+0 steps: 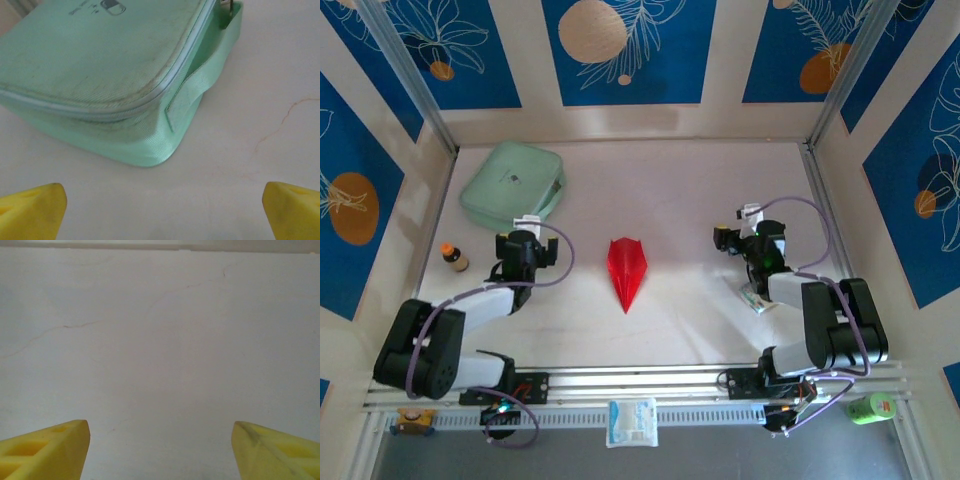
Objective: Fold a paper plane with a square sheet of paper (pick it up from the middle)
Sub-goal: Reset both arms
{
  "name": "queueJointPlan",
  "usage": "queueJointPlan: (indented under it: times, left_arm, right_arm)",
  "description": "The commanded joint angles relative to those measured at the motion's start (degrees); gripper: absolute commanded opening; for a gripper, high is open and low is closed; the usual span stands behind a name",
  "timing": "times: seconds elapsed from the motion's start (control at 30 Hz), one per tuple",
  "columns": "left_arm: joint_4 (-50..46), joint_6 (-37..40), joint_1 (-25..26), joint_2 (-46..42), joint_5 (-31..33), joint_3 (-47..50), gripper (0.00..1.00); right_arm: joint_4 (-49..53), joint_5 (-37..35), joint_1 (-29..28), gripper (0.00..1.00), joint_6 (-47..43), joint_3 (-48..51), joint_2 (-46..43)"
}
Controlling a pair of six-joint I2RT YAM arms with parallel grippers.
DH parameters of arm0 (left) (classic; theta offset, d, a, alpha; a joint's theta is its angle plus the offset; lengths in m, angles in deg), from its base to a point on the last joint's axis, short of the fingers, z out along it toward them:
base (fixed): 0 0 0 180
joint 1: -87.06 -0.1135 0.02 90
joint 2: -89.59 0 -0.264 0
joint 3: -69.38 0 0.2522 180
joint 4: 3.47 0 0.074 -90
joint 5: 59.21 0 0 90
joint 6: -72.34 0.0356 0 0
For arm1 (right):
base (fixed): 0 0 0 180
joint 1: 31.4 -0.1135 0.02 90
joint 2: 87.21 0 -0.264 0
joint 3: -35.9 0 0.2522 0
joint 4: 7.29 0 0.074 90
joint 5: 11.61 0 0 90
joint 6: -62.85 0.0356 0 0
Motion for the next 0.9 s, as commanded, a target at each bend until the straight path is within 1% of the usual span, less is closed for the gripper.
queueJointPlan:
  times: [0.0,0.03,0.07,0.1,0.13,0.17,0.2,0.23,0.27,0.3,0.37,0.43,0.47,0.87]
  left_arm:
    - [13.49,5.00,-1.27,3.21,-4.39,0.82,1.00]
    - [14.07,5.79,-1.51,3.61,-5.67,0.67,1.00]
    - [16.04,6.98,-2.00,4.54,-7.25,1.06,1.00]
    - [19.39,7.33,-2.64,6.19,-8.80,2.20,1.00]
    - [24.56,7.27,-3.30,8.43,-9.78,3.69,1.00]
    - [30.02,6.28,-4.08,9.88,-8.22,5.08,1.00]
    - [30.81,3.97,-5.56,9.94,-8.70,5.94,1.00]
    - [31.98,3.06,-6.67,10.86,-10.89,6.57,1.00]
    - [36.08,3.38,-7.23,13.53,-12.57,6.96,1.00]
    - [37.41,3.74,-7.34,14.50,-12.91,6.71,1.00]
    - [27.27,2.43,-8.33,11.94,-14.63,3.69,1.00]
    - [24.17,0.34,-10.19,13.28,-14.83,1.14,1.00]
    - [23.98,0.03,-10.44,12.84,-15.59,1.46,1.00]
    - [25.68,0.43,-10.26,12.85,-15.56,2.17,1.00]
  right_arm:
    - [-12.14,3.71,1.50,0.77,0.67,2.76,3.45]
    - [-17.09,2.53,1.67,0.77,1.73,3.25,6.32]
    - [-15.62,-0.31,1.30,0.90,2.31,2.30,6.75]
    - [-7.54,-1.44,1.03,0.98,2.34,0.09,4.67]
    - [-8.15,0.11,1.80,0.99,2.60,-0.61,5.57]
    - [-9.66,-0.14,2.33,0.99,3.68,-0.52,6.47]
    - [-6.98,-1.04,2.56,0.99,4.10,-0.95,5.54]
    - [-7.23,-1.19,2.80,0.99,4.45,-1.08,5.73]
    - [-8.22,-1.31,2.84,0.99,4.46,-0.80,6.04]
    - [-7.08,-1.77,2.66,0.99,4.39,-0.95,5.58]
    - [-7.83,-2.14,2.50,0.99,4.30,-0.83,5.78]
    - [-8.07,-2.14,2.48,0.99,4.30,-0.79,5.82]
    - [-7.55,-2.09,2.50,0.99,4.30,-0.86,5.66]
    - [-7.31,-1.30,2.83,0.99,4.44,-1.04,5.67]
